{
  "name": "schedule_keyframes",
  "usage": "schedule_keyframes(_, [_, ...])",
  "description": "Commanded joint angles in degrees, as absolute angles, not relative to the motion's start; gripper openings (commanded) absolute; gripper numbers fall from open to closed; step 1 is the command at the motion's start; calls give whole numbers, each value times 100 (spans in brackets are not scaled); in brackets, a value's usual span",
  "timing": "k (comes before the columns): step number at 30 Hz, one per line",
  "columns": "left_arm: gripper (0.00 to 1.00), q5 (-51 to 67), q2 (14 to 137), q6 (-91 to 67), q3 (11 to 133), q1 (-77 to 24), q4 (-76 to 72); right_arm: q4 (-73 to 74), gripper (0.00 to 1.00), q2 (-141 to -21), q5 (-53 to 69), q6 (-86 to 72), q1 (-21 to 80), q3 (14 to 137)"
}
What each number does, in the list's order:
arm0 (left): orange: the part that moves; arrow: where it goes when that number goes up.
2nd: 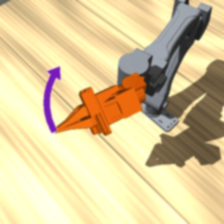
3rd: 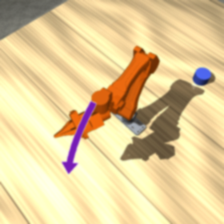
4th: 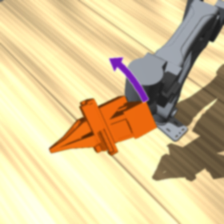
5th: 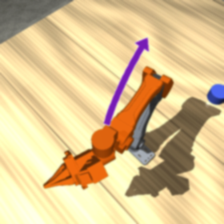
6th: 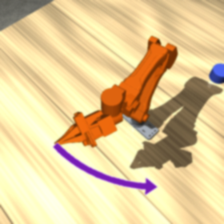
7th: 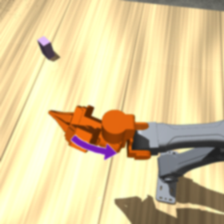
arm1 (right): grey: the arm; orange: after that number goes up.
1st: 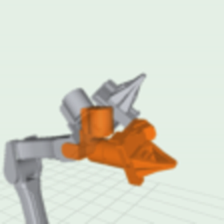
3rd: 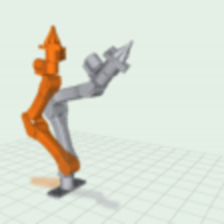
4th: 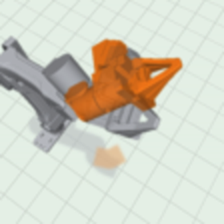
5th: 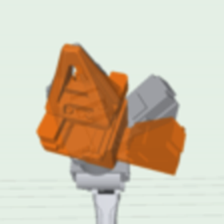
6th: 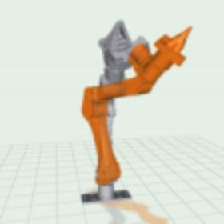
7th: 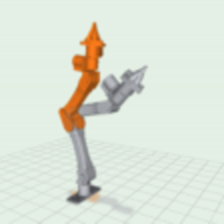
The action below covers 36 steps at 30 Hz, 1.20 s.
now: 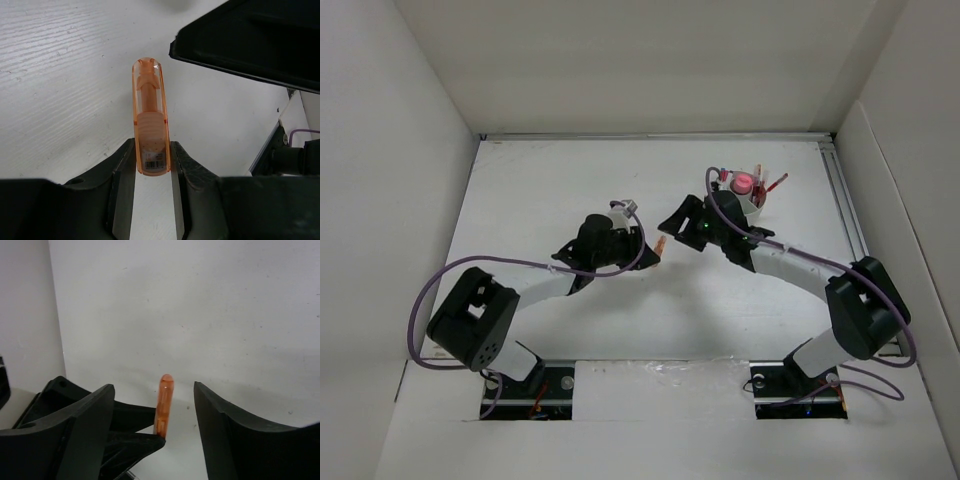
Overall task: Sort the stationery into containers
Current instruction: Place the stationery in the storage box.
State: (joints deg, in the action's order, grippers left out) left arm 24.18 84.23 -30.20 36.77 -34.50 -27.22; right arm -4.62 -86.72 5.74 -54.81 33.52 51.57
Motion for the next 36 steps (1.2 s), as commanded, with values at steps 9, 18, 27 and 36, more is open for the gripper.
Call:
schedule_keyframes(9, [18,2593,8253,-2848,4008,-3454,-3049,-703,46,-9070,948,-5476,3437,5212])
schedule_keyframes(18, [27,2750,8314,-2795,4061,-3454,-3120,-703,10,-9071,756,-5476,3498,5344])
schedule_keyframes(27, [100,2664,7726,-2628,3938,-3454,-3296,-361,3,-8473,221,-5361,2805,5537])
schedule_keyframes(36, [100,2118,7181,-2505,3656,-3454,-3217,455,3,-7884,-2616,-5309,1916,5870])
